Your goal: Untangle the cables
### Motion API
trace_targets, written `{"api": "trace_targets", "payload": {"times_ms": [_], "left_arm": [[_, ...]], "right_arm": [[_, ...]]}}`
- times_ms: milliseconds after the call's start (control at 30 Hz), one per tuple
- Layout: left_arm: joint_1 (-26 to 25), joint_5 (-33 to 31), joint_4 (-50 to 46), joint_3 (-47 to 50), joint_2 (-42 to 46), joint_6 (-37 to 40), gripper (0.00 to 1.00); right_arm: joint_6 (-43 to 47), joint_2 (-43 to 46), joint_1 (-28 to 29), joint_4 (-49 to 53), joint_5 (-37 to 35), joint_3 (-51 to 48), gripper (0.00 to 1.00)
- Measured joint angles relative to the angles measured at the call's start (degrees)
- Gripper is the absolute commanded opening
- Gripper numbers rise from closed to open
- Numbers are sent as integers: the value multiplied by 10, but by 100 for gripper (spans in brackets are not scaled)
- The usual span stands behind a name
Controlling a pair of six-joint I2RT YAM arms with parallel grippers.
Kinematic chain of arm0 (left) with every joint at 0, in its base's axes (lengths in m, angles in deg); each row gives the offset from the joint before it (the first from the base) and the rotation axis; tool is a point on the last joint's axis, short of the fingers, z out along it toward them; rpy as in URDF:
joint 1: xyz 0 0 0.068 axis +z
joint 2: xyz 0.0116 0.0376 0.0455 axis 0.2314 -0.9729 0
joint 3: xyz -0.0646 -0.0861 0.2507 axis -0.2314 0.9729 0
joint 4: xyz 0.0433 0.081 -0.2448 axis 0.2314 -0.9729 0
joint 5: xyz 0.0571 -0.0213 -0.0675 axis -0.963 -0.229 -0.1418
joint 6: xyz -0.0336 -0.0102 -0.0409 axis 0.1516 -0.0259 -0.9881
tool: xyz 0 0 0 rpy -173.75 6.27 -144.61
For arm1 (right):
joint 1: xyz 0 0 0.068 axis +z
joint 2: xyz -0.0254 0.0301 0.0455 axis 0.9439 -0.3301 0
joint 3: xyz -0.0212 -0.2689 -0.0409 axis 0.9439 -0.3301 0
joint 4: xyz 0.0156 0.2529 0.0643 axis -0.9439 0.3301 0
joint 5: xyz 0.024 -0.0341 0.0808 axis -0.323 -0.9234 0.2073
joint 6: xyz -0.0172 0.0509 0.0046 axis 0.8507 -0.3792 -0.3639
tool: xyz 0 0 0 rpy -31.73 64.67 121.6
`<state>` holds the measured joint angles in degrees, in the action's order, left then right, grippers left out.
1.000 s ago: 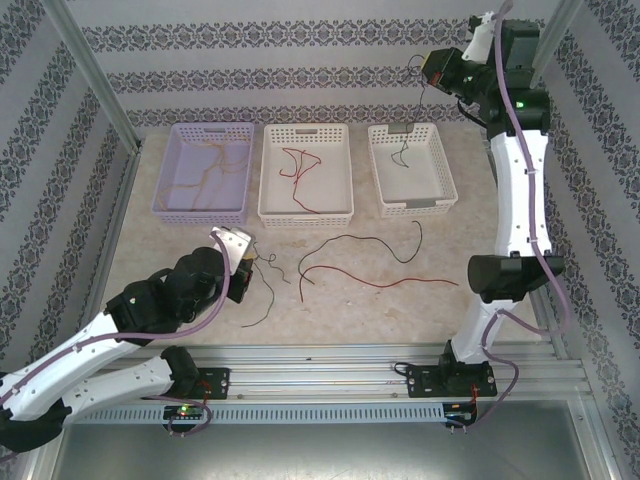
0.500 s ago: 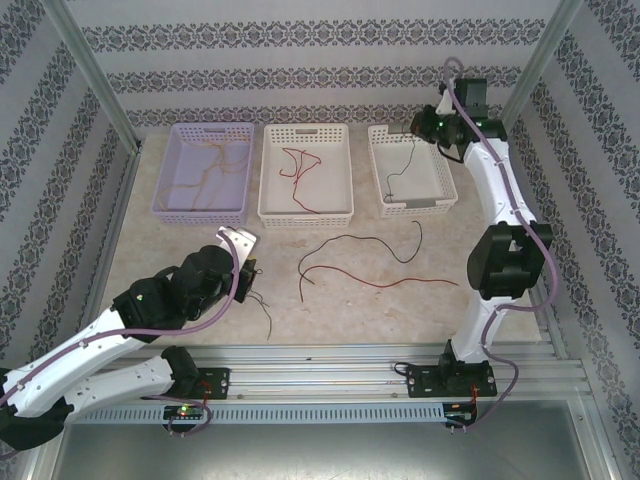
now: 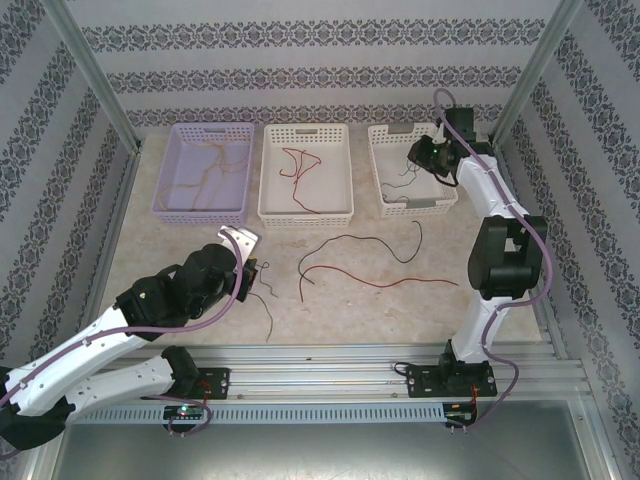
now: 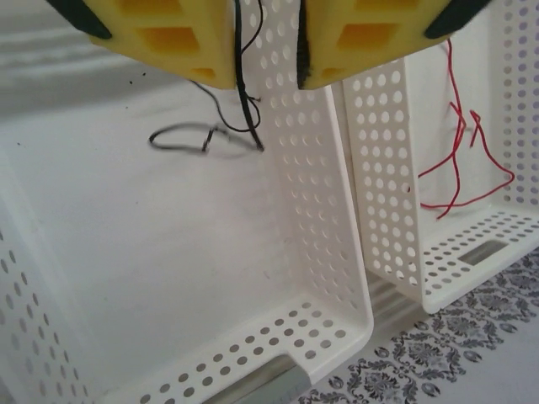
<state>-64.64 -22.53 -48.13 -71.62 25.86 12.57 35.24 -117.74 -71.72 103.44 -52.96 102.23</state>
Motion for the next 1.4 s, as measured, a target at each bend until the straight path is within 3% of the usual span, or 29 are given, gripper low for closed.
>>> {"api": "trace_targets", "payload": {"times_ms": [200,433,633,800,933,1033,1400], "left_arm": [[0,0,0,0,-2,0,0],[0,0,0,0,-2,0,0],[0,17,0,-22,-19,-1,0],[0,35,4,-133,-71,1,0],[0,48,11,-246,-119,15,0],[0,62,21,-332,-167,30,0],[0,112,65,-570,-347,87,0]], "right_arm": [[-24,47,0,-7,-4,-19,48],[-39,111,0,-24,-9,-37,51],[-57,238,17,-41,-23,-143,61],[-51,402,65,-59,-50,-237,68],[-47,521,84,-65,-58,-314,80],[-45,600,84,-47,-71,-371,98],[-32,796,84,52,-89,-449,98]]}}
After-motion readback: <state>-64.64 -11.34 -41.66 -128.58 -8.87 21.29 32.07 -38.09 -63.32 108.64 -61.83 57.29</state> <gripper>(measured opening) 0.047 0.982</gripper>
